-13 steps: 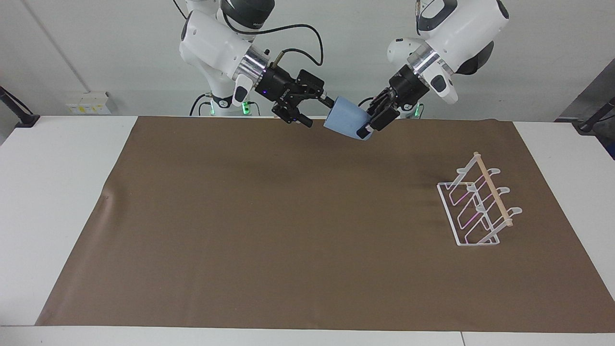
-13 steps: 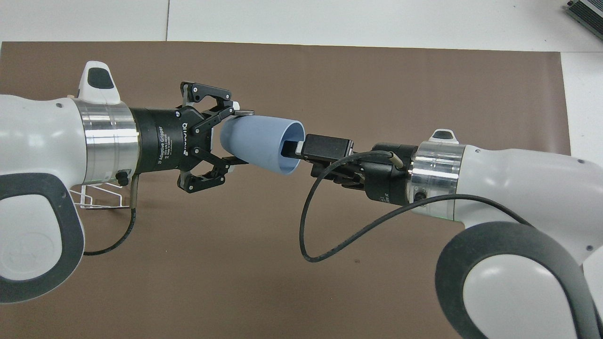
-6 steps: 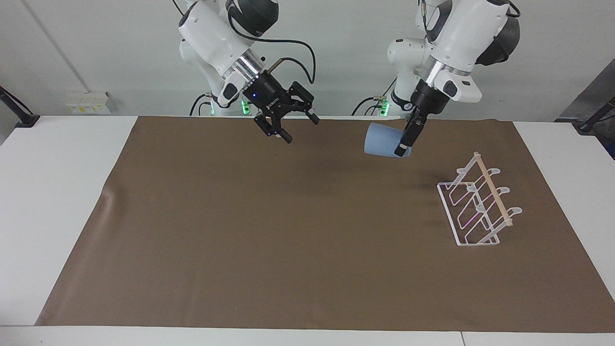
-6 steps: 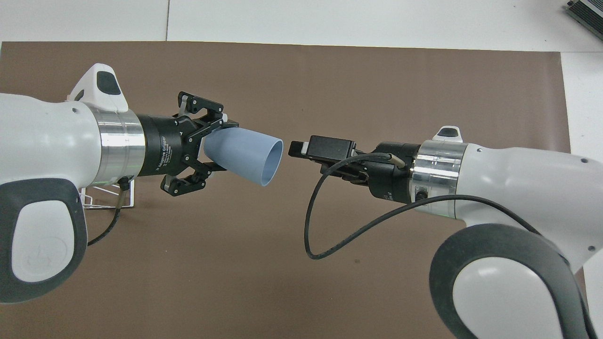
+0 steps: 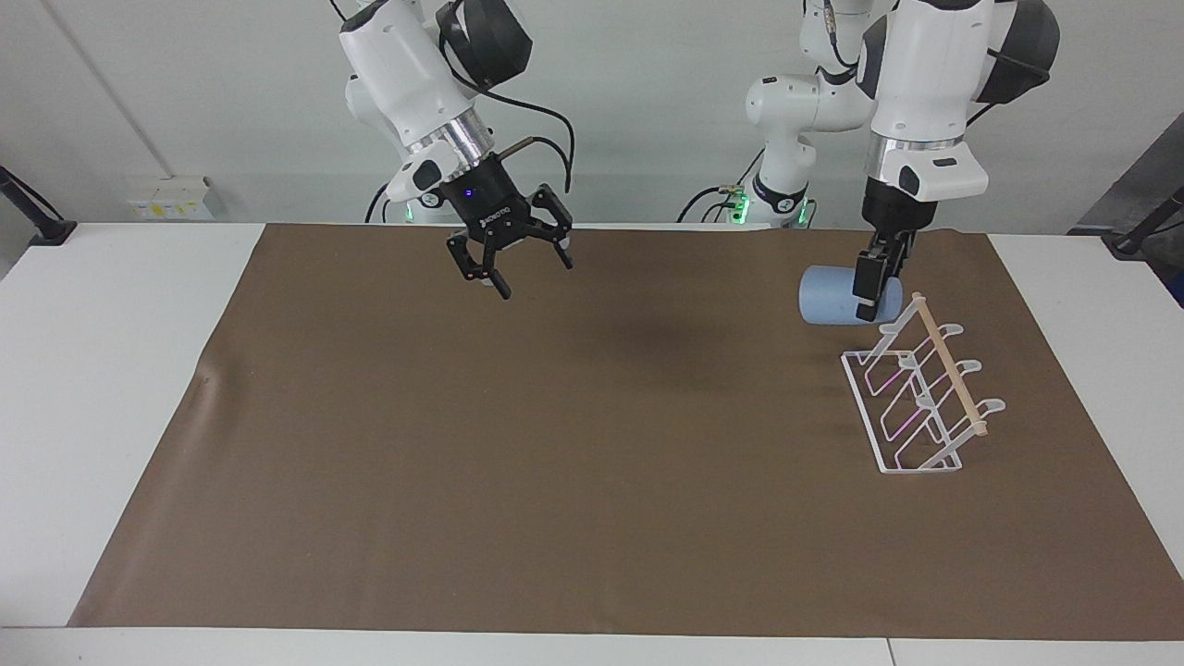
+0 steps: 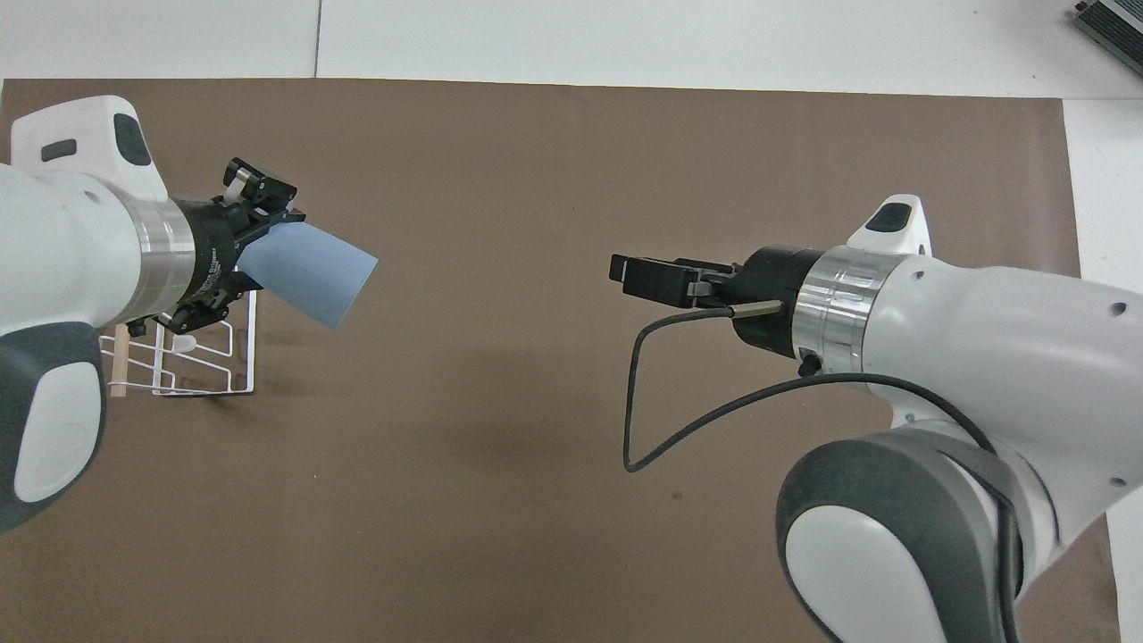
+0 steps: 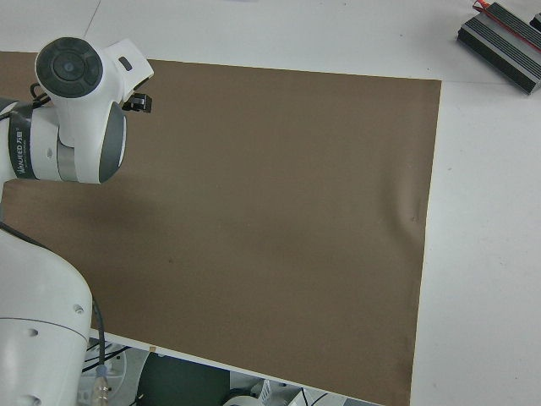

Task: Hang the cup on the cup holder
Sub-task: 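Carry the cup over the rack with the left gripper while the right gripper retracts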

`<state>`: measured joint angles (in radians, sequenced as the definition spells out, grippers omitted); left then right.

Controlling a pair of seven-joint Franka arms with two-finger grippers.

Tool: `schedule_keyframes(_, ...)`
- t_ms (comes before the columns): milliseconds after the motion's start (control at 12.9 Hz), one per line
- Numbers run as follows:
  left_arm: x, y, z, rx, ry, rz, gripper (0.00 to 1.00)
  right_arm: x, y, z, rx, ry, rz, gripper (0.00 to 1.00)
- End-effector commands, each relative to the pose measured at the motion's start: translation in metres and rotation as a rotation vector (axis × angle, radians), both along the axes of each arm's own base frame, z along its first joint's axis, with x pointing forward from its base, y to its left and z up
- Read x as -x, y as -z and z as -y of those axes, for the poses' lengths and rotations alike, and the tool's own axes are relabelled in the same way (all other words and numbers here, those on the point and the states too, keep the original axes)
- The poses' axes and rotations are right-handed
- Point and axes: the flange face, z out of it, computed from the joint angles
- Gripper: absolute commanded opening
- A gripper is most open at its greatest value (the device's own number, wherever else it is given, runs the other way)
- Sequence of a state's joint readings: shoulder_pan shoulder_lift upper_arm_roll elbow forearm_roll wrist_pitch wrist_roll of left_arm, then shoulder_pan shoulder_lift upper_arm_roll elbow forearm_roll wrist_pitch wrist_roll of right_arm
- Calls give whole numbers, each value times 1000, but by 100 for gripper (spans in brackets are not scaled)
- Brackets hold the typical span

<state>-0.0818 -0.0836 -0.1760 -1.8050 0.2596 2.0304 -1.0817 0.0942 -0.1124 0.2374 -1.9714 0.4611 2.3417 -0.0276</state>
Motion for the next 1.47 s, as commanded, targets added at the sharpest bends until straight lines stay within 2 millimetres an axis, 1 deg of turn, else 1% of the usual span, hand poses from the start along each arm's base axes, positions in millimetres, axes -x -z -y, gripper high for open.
schedule_keyframes(0, -17, 14, -4, -164, 80, 58, 0, -8, 7, 38, 109, -107, 33, 100)
schedule_keyframes(77, -21, 16, -6, -225, 101, 85, 0, -11, 9, 50, 151, -149, 44, 100)
schedule_keyframes(154, -29, 24, -5, -275, 129, 103, 0, -13, 10, 63, 198, -173, 43, 100)
schedule_keyframes(232, -35, 25, -7, -309, 148, 139, 0, -14, 12, 76, 245, -177, 26, 100)
schedule_keyframes(309, -49, 38, -20, -332, 146, 168, 0, -14, 15, 88, 291, -185, -3, 100)
schedule_keyframes(463, -61, 51, -25, -406, 169, 203, 0, -12, 21, 118, 343, -176, -74, 100)
schedule_keyframes(541, -65, 54, -38, -413, 159, 205, 0, -11, 23, 131, 369, -174, -108, 100)
schedule_keyframes(618, -66, 56, -39, -405, 163, 216, 0, -9, 25, 138, 404, -181, -134, 100)
schedule_keyframes(695, -70, 59, -48, -395, 161, 229, 0, -8, 21, 141, 426, -178, -162, 100)
schedule_keyframes(772, -76, 68, -60, -385, 158, 232, 0, -6, 19, 144, 429, -161, -210, 100)
schedule_keyframes(849, -77, 74, -62, -385, 171, 237, 0, -6, 13, 155, 419, -89, -268, 100)
schedule_keyframes(927, -76, 83, -70, -394, 175, 230, 0, -8, 7, 160, 421, -42, -314, 100)
schedule_keyframes(1081, -74, 97, -71, -375, 186, 244, 0, -14, -14, 164, 450, -31, -361, 100)
schedule_keyframes(1158, -74, 100, -79, -383, 172, 244, 0, -17, -24, 172, 467, -22, -376, 100)
schedule_keyframes(1236, -71, 107, -79, -384, 173, 238, 0, -20, -32, 182, 478, -7, -390, 100)
schedule_keyframes(1390, -66, 120, -78, -397, 200, 233, 0, -24, -41, 202, 496, 28, -406, 100)
